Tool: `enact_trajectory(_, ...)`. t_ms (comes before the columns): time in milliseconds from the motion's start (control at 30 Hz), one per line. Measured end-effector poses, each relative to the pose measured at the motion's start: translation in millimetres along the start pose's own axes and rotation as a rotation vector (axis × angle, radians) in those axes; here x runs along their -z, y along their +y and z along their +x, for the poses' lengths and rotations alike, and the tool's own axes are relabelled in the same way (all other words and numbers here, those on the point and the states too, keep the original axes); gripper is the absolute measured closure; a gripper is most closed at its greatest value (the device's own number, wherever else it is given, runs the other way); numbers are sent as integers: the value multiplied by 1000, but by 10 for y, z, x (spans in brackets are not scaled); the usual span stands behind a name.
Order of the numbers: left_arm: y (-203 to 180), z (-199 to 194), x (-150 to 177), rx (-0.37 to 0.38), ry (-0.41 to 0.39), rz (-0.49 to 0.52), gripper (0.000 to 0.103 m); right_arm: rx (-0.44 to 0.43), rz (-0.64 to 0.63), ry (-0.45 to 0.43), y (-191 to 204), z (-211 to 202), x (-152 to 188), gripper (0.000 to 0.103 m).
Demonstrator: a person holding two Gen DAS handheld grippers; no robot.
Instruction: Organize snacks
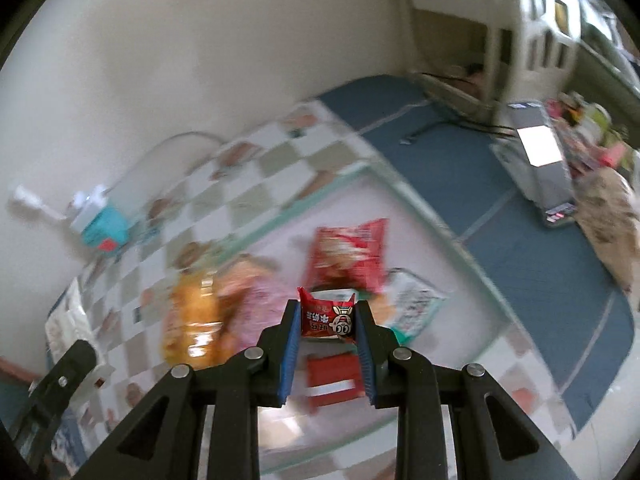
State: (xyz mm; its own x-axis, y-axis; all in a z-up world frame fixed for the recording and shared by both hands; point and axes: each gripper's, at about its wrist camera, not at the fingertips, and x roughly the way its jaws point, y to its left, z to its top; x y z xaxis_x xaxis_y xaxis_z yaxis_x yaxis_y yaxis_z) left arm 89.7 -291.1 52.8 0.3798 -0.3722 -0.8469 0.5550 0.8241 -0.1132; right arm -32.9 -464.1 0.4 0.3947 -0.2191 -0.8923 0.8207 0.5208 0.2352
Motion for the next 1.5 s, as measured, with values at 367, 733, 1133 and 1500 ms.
enact_trajectory(367, -691, 342, 52, 30, 54, 142, 48, 108, 91, 73, -497, 250, -21, 74)
enact_trajectory(733, -790, 562, 11, 28, 72, 145, 48, 96, 98, 119, -541, 409, 15, 72)
enact_trajectory(1133, -655, 516, -21, 17, 69, 101, 40, 102, 86, 146, -496, 450, 13, 52)
enact_trajectory(1500, -110, 251, -68, -135, 23, -25, 10, 98, 48, 127, -389, 414, 10, 13)
